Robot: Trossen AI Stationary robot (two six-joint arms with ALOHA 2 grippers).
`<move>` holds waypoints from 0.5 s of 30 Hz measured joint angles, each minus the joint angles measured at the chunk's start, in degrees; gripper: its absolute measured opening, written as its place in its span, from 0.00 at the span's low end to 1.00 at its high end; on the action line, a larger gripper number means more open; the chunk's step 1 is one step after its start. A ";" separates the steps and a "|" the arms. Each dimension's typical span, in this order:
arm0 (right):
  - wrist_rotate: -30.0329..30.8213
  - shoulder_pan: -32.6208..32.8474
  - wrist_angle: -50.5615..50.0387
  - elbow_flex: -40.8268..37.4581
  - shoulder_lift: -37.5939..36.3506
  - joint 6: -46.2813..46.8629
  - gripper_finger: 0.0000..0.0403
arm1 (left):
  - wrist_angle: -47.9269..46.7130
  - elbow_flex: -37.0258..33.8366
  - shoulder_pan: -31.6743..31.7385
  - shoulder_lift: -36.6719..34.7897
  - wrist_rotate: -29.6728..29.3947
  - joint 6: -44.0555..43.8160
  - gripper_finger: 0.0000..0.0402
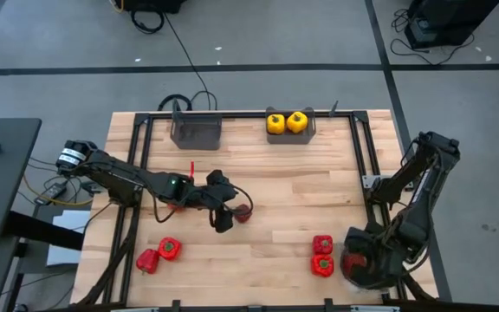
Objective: Sort produce into baskets
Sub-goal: Put the red apple into the transparent bin
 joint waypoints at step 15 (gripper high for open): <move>12.92 -5.50 3.90 -0.07 0.65 -2.63 0.82 | 2.18 -0.15 1.42 5.52 6.99 5.54 0.86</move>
